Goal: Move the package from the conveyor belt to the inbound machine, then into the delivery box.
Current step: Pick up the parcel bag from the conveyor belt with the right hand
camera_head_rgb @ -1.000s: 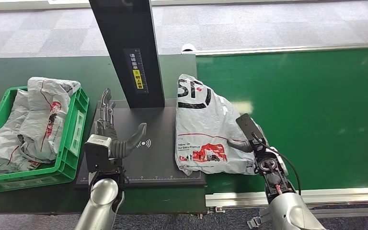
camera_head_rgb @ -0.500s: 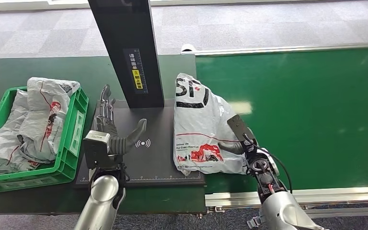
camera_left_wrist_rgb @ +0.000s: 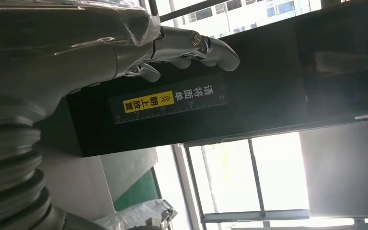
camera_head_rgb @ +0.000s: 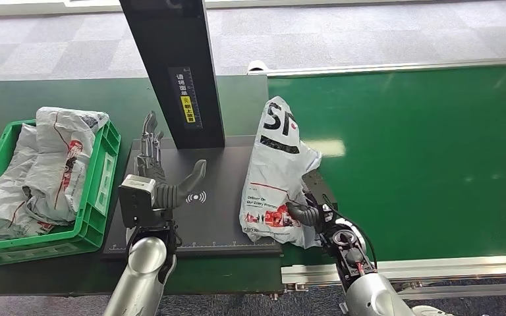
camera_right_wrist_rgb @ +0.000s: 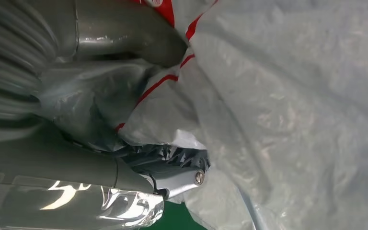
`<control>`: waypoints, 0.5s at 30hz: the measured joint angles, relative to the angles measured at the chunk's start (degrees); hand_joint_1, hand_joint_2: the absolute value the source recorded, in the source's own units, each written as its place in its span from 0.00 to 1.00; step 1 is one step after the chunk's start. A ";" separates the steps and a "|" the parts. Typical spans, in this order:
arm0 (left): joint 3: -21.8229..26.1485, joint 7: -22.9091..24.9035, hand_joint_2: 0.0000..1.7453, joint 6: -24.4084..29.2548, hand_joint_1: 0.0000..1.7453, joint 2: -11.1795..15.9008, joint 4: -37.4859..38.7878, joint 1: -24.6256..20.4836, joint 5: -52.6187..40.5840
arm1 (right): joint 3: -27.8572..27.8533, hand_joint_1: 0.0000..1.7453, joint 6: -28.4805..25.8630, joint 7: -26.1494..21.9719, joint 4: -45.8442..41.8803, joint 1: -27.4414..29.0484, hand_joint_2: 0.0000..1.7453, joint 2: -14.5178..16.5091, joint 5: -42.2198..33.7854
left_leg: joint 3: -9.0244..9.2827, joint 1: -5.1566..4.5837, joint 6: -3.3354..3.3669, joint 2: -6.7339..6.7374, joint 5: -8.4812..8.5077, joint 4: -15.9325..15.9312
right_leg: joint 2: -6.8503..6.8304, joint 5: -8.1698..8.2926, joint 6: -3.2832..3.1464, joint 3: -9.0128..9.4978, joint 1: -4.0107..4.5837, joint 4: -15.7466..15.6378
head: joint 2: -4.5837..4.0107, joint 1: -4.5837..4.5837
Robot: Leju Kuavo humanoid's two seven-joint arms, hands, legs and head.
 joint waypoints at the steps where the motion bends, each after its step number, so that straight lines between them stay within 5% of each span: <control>1: -0.02 0.00 1.00 -0.04 0.00 0.01 0.00 0.00 0.00 | -0.16 1.00 0.15 -0.02 0.04 0.07 1.00 0.03 -0.17 | 0.00 0.00 0.00 0.00 0.00 0.00 | 0.00 0.00 0.00 0.00 0.00 0.00 | 0.00 0.00; 15: -0.07 -0.02 1.00 0.88 0.00 0.05 1.22 -0.16 0.05 | -1.73 1.00 -2.57 -5.71 0.14 0.55 1.00 0.10 -1.90 | -0.03 0.01 0.00 -0.02 0.00 0.00 | 0.00 0.00 0.00 0.00 0.01 0.00 | 0.00 0.01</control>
